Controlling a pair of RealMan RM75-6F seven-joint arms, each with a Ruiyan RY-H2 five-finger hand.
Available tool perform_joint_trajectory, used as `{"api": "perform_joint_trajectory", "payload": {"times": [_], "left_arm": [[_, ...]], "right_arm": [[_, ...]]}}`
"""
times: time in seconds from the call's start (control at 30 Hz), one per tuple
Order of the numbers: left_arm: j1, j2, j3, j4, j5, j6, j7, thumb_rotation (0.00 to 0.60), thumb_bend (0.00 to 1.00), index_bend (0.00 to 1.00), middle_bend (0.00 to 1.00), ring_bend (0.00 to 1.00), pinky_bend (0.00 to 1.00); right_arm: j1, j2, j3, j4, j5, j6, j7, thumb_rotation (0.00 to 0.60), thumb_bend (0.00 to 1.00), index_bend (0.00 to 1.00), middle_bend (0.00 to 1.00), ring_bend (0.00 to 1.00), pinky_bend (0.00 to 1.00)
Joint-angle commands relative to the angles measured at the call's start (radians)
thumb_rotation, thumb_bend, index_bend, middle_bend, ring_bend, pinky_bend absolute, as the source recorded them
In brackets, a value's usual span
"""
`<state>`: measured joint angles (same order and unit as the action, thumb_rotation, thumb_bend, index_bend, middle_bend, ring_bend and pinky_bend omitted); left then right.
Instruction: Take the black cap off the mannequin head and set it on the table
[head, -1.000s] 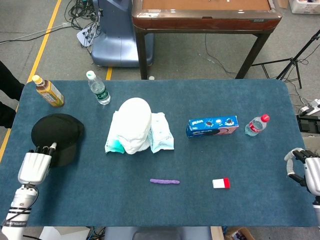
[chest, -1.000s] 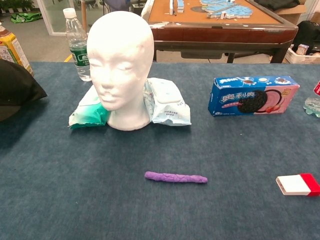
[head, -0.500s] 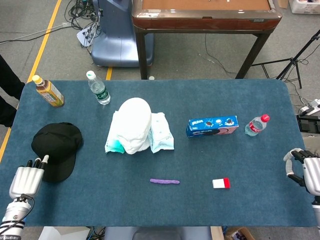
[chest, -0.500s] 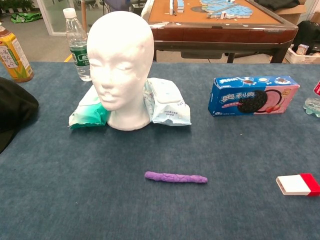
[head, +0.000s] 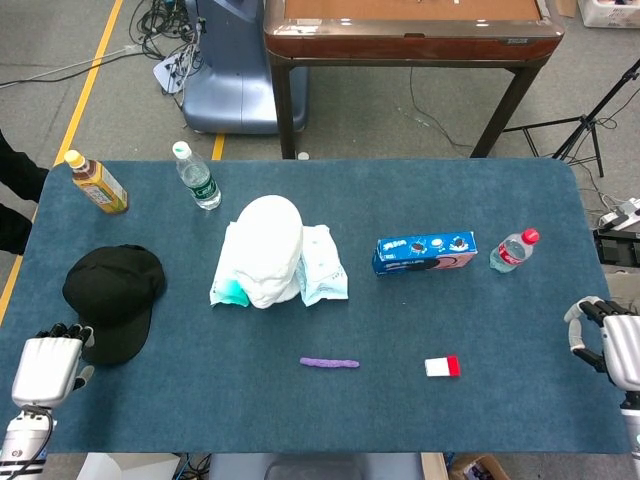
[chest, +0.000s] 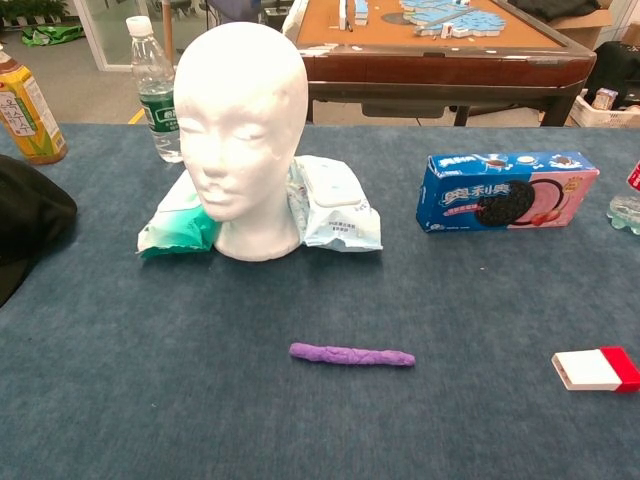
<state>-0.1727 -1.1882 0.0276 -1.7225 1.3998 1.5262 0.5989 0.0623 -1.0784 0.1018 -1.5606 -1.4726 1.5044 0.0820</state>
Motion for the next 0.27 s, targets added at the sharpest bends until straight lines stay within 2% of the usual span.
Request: {"api": "perform_joint_trajectory", "payload": {"times": [0.03, 0.27], "left_arm": [[0.038, -0.030, 0.000, 0.076, 0.039, 0.045, -0.122, 0.600, 0.17, 0.54, 0.55, 0.42, 0.59], [0.028, -0.024, -0.024, 0.119, 0.018, -0.004, -0.189, 0.600, 0.17, 0.56, 0.57, 0.44, 0.60]], "right_arm": [[0.002, -0.005, 0.001, 0.000, 0.005, -0.004, -0.015, 0.600, 0.46, 0.55, 0.48, 0.46, 0.60], [0.021, -0.013, 0.003, 0.000, 0.023, -0.042, -0.045, 0.600, 0.46, 0.54, 0.48, 0.46, 0.60]]}}
